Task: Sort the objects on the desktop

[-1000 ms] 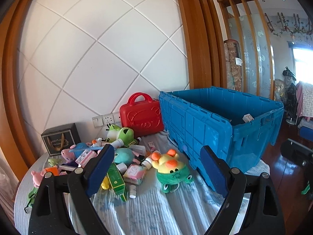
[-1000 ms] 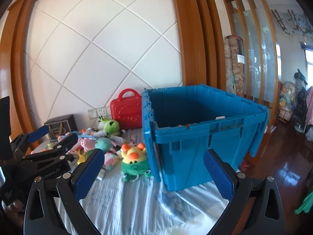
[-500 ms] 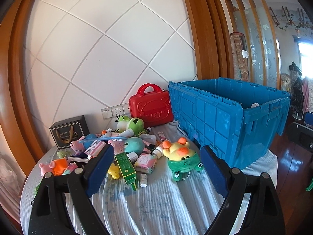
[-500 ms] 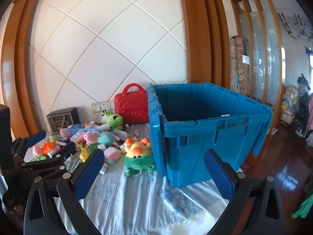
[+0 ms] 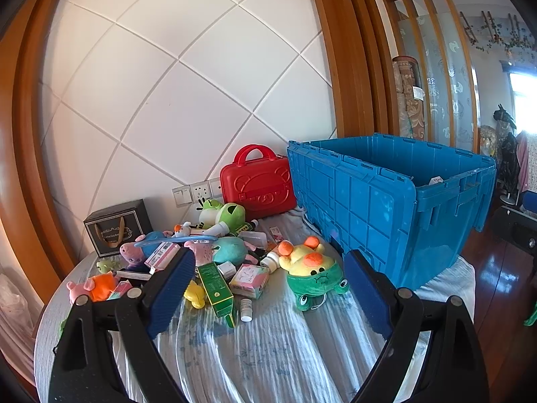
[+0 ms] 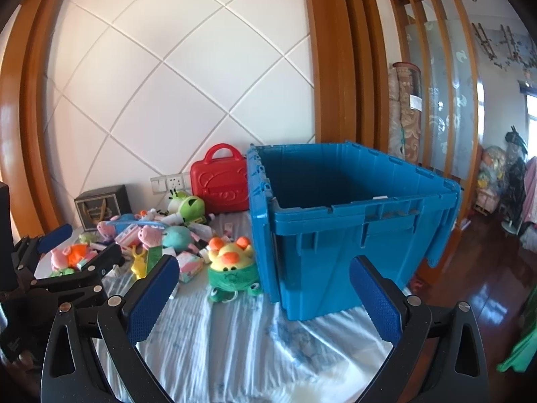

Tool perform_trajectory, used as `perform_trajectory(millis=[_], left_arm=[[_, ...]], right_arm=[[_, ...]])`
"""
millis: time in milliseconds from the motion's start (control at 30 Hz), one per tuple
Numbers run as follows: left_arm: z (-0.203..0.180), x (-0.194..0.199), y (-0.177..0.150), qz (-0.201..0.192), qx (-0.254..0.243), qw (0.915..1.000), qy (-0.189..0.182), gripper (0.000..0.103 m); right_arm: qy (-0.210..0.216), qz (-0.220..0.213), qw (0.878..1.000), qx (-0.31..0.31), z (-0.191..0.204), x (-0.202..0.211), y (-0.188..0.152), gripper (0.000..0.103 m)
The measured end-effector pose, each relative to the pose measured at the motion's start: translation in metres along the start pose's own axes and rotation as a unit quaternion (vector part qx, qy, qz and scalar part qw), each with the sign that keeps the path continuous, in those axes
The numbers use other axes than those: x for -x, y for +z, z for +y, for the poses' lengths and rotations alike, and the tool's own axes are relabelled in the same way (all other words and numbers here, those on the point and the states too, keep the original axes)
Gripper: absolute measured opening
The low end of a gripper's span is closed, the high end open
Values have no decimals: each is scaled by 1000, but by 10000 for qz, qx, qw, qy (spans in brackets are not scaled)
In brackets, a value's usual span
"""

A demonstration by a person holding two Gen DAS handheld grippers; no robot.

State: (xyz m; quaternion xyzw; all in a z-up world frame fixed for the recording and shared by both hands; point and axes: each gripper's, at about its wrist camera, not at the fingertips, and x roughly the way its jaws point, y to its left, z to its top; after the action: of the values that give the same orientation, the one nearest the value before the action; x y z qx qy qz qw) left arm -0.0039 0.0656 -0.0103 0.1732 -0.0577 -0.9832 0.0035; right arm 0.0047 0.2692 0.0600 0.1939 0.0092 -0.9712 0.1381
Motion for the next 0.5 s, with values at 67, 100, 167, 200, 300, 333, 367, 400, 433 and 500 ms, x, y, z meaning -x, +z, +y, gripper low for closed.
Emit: perform_trajectory(millis=[67, 100, 167, 200, 300, 333, 367, 400, 433, 500], left_arm=[[1, -1, 0, -2, -13, 10000, -2, 92], [1, -1, 0, -6, -11, 10000, -3, 92], [1, -1, 0, -10, -4, 10000, 2, 92], [1, -1, 0, -10, -3, 10000, 5, 92], [4, -1, 0, -10, 12, 10000, 29, 92], [6, -1, 0, -10, 25, 10000, 48, 92], [9, 0, 0, -10, 45, 10000, 72, 92], [11, 1, -1, -13, 61, 9999, 105, 92], [14, 2, -1, -13, 75, 9999, 148, 92], [20, 2, -2, -1, 104, 9997, 222, 92]], right_arm=[[-6, 5, 10000, 7, 0, -1, 1, 103], [-10, -6, 10000, 7, 0, -1, 1, 103], [-2, -5, 10000, 23, 1, -1, 1, 103], [3, 7, 10000, 37, 1, -2, 1, 103], [19, 19, 10000, 82, 3, -5, 1, 103], [43, 21, 10000, 88, 4, -5, 2, 103], [70, 17, 9999, 98, 6, -6, 2, 103], [95, 11, 9999, 119, 7, -7, 3, 103], [122, 4, 9998, 144, 10, -7, 4, 103], [209, -22, 9996, 190, 15, -9, 6, 103]])
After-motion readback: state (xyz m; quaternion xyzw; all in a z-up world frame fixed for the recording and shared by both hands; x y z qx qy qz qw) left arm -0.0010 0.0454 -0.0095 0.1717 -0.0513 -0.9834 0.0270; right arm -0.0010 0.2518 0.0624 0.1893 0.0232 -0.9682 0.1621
